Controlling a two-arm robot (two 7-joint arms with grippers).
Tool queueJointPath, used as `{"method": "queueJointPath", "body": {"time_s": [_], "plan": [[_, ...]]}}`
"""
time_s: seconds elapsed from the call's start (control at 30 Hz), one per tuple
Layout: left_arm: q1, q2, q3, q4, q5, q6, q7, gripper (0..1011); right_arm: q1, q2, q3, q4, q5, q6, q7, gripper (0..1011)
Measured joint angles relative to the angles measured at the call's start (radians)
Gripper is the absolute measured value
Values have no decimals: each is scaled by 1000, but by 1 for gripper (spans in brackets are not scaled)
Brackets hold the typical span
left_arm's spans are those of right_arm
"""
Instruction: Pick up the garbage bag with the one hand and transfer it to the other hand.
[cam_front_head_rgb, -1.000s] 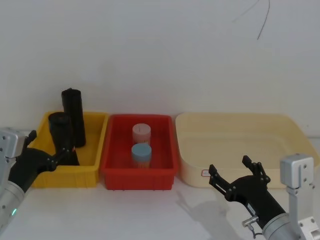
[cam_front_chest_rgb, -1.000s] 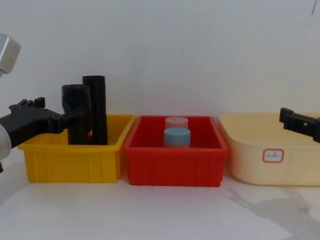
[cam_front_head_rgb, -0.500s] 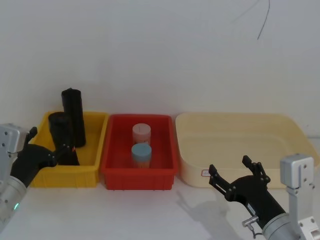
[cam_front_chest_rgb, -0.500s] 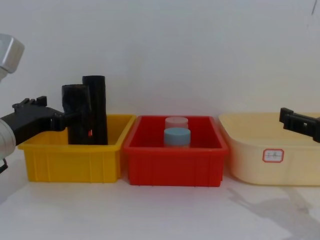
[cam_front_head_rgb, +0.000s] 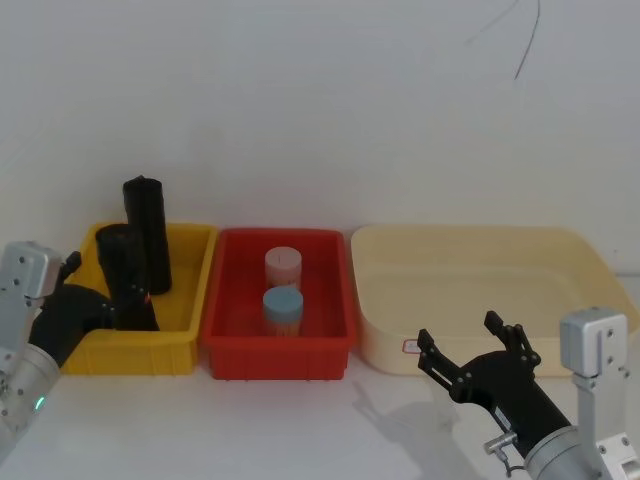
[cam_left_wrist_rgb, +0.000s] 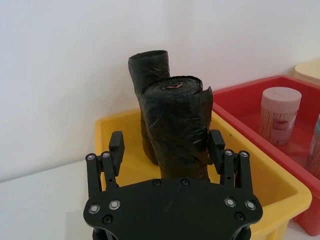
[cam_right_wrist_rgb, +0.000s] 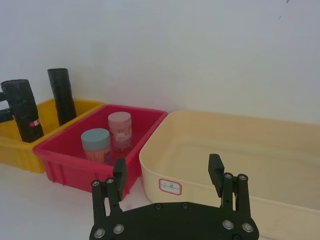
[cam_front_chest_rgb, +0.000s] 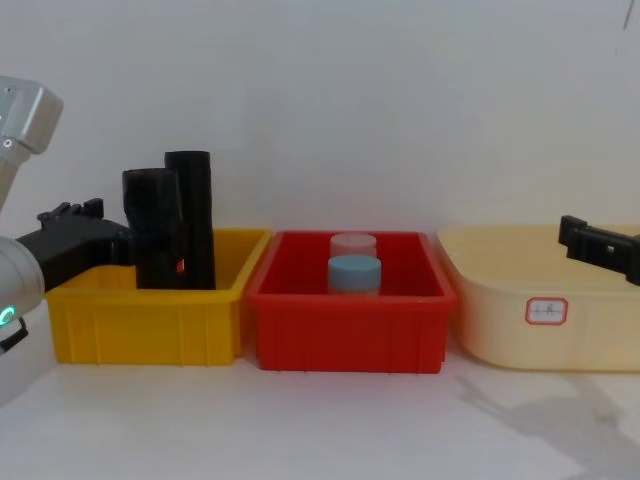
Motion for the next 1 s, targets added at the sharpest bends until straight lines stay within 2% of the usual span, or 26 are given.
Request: {"method": "queueJointPath", "body": {"time_s": [0.7, 0.83, 1.0], "plan": [[-64, -28, -5, 102, -14, -3, -80, 1002, 0, 0, 0, 0, 0, 0, 0, 1000], [-72, -32, -8, 112, -17, -3, -90, 944, 0, 0, 0, 0, 0, 0, 0, 1000], [-79, -37, -13, 120, -20, -5, -100, 800, 0, 0, 0, 0, 0, 0, 0, 1000]]}}
